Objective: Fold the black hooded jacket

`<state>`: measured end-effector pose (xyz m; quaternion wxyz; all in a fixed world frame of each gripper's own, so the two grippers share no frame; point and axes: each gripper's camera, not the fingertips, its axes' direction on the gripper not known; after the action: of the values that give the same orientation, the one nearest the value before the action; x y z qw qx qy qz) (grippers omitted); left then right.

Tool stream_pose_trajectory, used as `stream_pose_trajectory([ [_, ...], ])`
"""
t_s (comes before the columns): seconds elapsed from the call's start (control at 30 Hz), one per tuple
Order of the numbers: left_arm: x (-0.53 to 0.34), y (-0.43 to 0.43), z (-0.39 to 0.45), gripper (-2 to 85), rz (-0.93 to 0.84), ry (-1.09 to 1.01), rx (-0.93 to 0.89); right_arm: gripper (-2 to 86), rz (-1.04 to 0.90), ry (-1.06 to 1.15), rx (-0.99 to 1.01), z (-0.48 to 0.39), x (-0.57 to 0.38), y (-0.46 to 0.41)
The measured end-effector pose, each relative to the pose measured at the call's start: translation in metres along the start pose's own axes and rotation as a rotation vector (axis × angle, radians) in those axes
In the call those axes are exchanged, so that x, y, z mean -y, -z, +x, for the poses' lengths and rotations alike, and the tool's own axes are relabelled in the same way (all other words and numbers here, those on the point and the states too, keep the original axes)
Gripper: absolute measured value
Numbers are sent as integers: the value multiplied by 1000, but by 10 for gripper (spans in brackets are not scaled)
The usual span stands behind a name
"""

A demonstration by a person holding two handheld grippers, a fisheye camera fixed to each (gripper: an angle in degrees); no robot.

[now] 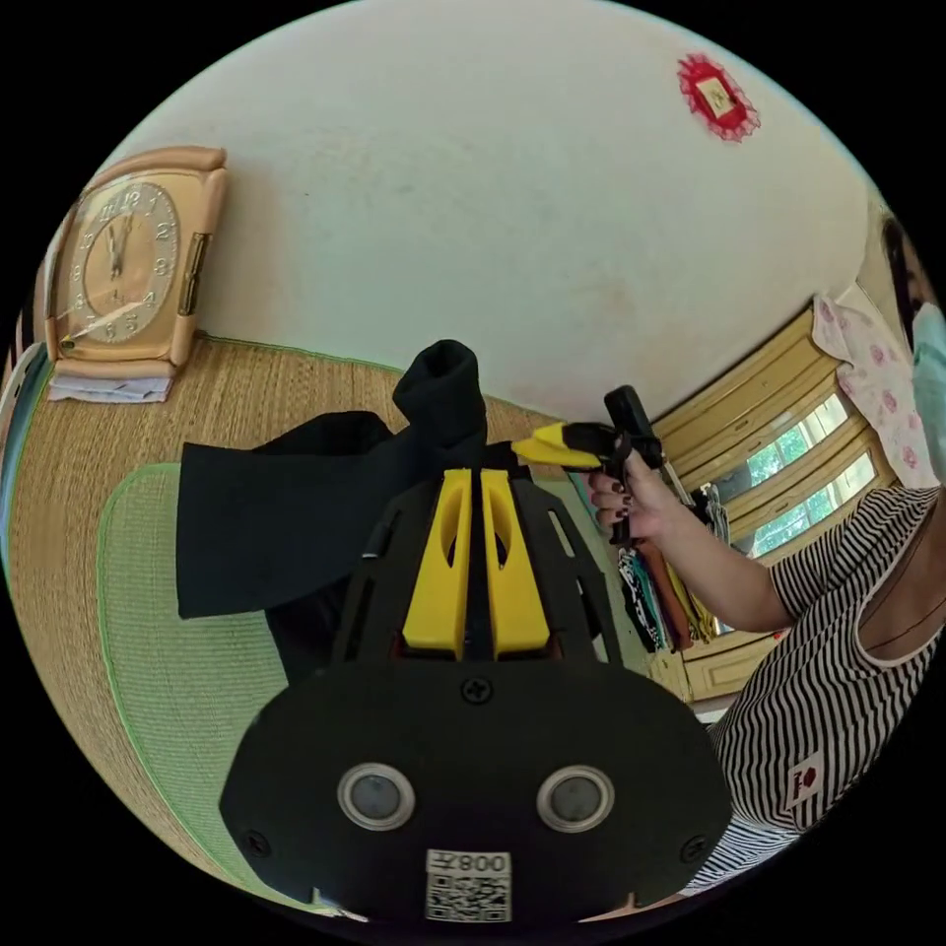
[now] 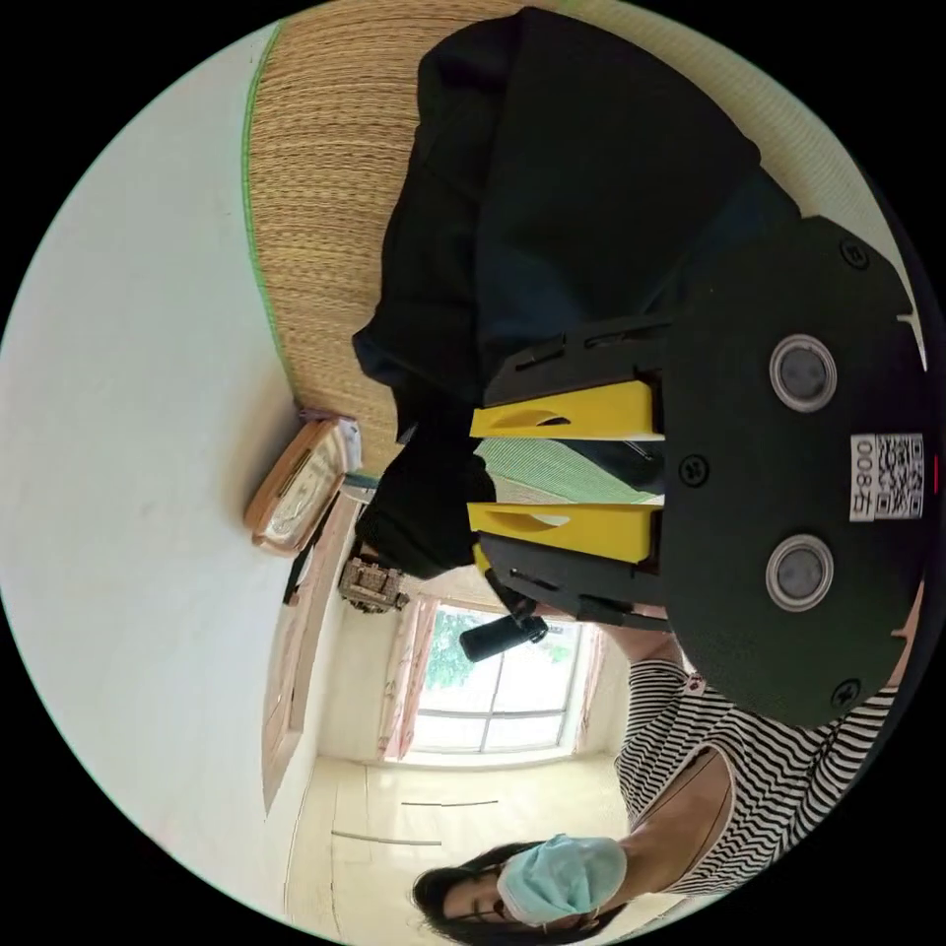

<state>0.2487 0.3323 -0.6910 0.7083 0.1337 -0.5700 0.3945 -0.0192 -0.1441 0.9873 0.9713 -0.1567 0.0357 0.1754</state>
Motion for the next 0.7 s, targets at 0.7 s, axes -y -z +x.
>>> stream_pose_trajectory([
  [0.7,-20,-191,245,18,-150,-226,39,1,70,53,-47,23,-105,237],
])
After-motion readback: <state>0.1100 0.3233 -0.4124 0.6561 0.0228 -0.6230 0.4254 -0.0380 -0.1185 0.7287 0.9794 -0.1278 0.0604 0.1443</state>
